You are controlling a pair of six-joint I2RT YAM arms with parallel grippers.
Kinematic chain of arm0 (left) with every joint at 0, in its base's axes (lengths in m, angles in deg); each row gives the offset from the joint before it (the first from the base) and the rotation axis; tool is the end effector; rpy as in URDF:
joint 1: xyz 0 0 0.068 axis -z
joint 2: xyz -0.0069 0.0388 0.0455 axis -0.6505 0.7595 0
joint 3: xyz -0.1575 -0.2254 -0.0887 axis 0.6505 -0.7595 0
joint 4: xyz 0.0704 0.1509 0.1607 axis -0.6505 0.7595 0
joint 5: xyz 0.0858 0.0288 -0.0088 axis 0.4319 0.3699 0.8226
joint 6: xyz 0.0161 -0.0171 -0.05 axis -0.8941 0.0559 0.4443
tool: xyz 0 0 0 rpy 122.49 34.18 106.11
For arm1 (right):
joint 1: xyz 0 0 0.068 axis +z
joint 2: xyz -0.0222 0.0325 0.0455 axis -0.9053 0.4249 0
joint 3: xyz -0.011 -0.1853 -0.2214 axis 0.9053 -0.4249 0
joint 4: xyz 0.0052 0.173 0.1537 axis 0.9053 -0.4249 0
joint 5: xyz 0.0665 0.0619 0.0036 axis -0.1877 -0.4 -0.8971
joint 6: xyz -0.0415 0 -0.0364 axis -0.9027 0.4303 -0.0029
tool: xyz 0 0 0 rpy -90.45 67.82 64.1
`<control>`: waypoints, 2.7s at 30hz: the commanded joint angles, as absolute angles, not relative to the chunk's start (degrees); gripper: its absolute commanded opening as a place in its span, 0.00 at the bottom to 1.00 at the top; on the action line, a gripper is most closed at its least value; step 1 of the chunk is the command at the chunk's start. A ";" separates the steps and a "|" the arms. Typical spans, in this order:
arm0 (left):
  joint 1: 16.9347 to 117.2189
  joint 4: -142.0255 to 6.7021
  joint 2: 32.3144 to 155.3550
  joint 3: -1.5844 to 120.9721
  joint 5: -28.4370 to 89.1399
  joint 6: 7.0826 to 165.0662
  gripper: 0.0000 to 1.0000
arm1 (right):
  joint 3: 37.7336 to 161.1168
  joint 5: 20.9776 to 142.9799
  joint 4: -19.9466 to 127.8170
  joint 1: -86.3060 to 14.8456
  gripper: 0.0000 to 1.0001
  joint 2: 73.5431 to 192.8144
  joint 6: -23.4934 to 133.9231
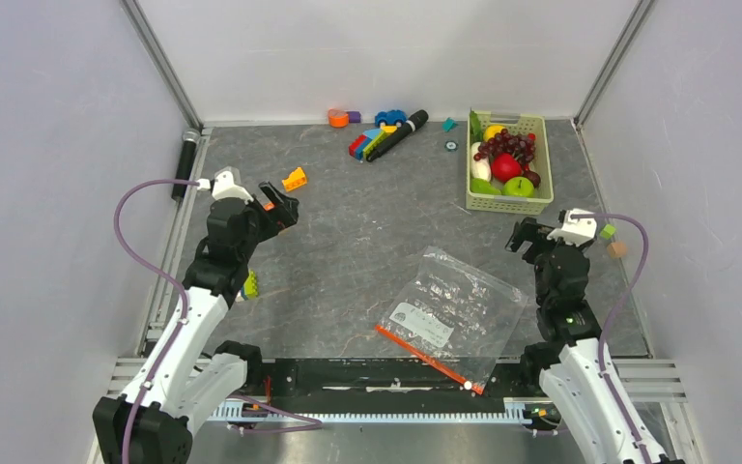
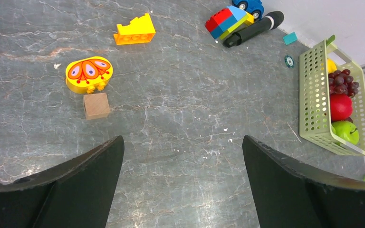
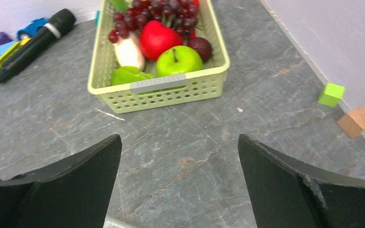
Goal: Place the food in the zip-top bag and seal the zipper
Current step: Pick up the zipper food storage bag at the center of the board.
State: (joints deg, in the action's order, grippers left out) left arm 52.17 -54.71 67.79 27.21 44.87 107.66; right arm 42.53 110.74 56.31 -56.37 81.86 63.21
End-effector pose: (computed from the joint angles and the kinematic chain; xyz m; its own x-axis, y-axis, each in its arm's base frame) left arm 0.1588 -0.0283 0.3108 -0.3422 -0.4849 -0.8049 -0.1043 0.8709 -0.4803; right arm 0.1052 0.0020 0.2536 -0.0988 0.2263 -0.9690 0.2475 0.9488 0.1963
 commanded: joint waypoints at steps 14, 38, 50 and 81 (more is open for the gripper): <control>51.98 -56.37 69.93 28.83 40.02 105.11 1.00 | 51.15 78.18 48.46 -35.60 0.98 100.76 55.58; 52.00 -56.13 70.03 28.92 38.88 104.95 1.00 | 59.69 98.88 23.68 11.87 0.87 121.78 59.71; 51.96 -56.16 69.79 28.88 38.88 104.82 1.00 | 57.27 102.00 25.86 11.87 0.44 123.36 60.09; 51.96 -50.81 62.77 29.57 38.03 105.99 1.00 | 69.45 97.67 80.33 -0.11 0.00 117.87 52.17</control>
State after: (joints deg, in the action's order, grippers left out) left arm 52.17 -54.25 65.06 27.23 33.64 107.64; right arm 64.59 106.99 63.92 2.43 116.19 51.49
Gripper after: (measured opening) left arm 0.994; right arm 0.009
